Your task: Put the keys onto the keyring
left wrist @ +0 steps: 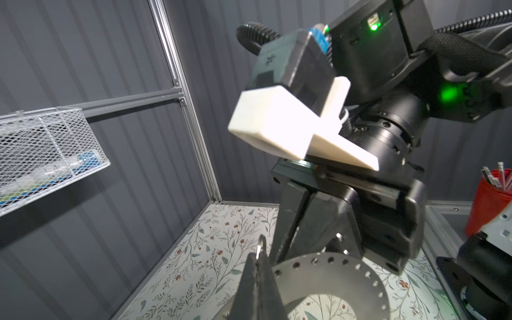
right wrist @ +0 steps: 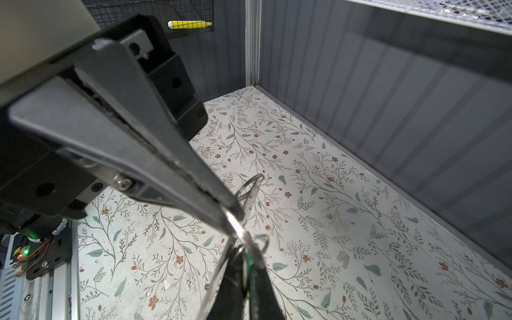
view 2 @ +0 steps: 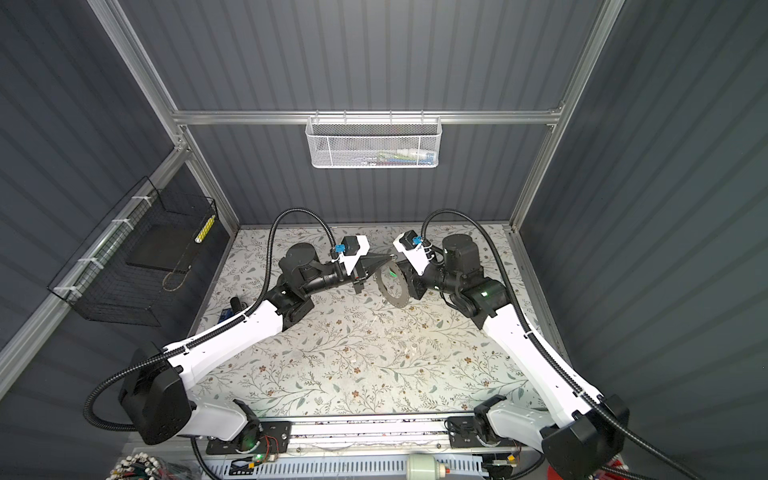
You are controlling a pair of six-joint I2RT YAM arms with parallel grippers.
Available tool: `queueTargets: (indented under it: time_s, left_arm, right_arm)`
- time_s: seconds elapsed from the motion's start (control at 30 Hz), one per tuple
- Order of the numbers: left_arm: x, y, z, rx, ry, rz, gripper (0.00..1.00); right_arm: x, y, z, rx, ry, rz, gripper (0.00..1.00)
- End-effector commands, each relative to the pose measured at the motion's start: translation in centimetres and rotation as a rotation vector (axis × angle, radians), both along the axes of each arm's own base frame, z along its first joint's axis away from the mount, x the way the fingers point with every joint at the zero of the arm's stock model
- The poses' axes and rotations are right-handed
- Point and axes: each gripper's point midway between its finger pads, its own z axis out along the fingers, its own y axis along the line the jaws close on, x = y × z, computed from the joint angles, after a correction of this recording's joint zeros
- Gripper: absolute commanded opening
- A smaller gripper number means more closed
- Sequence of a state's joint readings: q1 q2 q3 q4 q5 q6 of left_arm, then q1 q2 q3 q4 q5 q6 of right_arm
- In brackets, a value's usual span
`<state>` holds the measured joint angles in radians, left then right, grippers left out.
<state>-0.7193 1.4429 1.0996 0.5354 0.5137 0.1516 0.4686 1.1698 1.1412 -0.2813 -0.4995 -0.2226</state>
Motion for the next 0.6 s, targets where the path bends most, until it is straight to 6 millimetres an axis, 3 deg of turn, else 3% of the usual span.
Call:
queueTargets:
  time_s: [0.0, 0.2, 0.57]
  left_arm:
    - [0.7, 0.4, 2.2, -0.107, -0.060, 0.044, 0.00]
    - [0.8, -0.1, 1.6, -0.113, -0.056, 0.031, 0.00]
    - [-0.1, 0.2, -0.3, 0.109, -0.119, 0.015, 0.00]
  right_arm:
    - [-0.5, 0.9, 0.5, -0.007, -0.016, 0.031, 0.00]
    - [-0.1, 0.8, 0.9, -0.026, -0.016, -0.003, 0.00]
    - [1.1, -2.6, -0.1, -0.193, 0.032, -0.183, 0.00]
